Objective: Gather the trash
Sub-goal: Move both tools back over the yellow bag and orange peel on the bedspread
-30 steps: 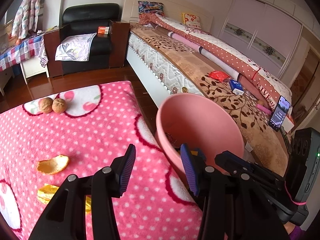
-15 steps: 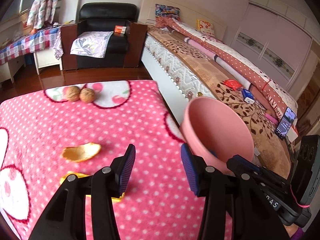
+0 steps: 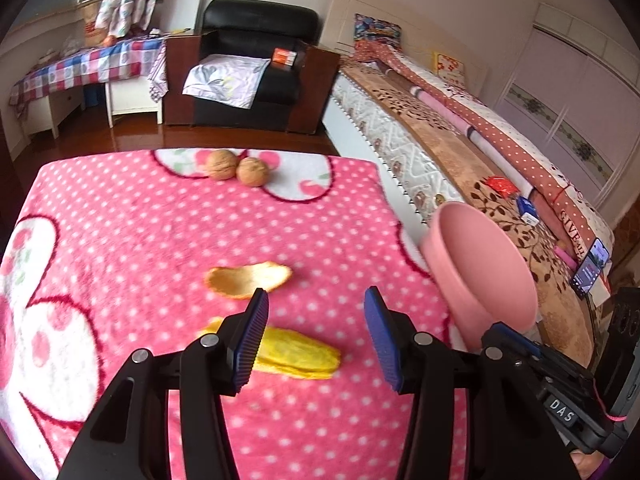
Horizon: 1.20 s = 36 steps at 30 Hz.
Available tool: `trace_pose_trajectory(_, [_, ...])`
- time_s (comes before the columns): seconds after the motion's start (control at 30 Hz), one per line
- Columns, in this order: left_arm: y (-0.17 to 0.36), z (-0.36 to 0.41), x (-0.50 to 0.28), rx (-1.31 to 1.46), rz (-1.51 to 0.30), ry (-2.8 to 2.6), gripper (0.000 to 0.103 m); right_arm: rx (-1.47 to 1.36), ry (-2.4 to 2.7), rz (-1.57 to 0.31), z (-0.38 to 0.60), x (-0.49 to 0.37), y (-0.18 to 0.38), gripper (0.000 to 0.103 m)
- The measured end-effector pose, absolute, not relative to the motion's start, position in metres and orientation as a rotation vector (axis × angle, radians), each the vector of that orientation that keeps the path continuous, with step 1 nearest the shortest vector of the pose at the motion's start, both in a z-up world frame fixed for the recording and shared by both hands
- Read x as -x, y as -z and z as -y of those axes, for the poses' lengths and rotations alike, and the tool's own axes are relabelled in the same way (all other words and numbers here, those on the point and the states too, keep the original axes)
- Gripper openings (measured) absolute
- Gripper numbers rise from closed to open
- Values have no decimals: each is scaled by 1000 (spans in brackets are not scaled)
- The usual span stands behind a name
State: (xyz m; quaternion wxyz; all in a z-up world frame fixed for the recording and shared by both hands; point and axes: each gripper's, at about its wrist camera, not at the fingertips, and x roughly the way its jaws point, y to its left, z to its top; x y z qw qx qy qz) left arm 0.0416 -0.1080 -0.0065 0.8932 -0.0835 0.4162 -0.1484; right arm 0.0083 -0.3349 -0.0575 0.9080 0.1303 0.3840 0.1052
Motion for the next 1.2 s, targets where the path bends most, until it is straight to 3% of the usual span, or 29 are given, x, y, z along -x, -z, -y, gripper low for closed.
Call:
trace_pose_trajectory(0.97, [53,28,-27,242,-950,132,50,-144,-467,-865,272,-26,65,20])
trace_pose_trajectory(1.03, [55,24,-28,252,-952,125,50,-130,-494,-868,264,-30,64,24])
trace_pose_trajectory(1.07, [56,22,-28,258,-953,122,50,-118,-513,-876,257,-34,65,34])
trace_pose_trajectory(1.2, [60,11,-28,285,-957,109,50,-71,-586,-919,235,-47,67,41])
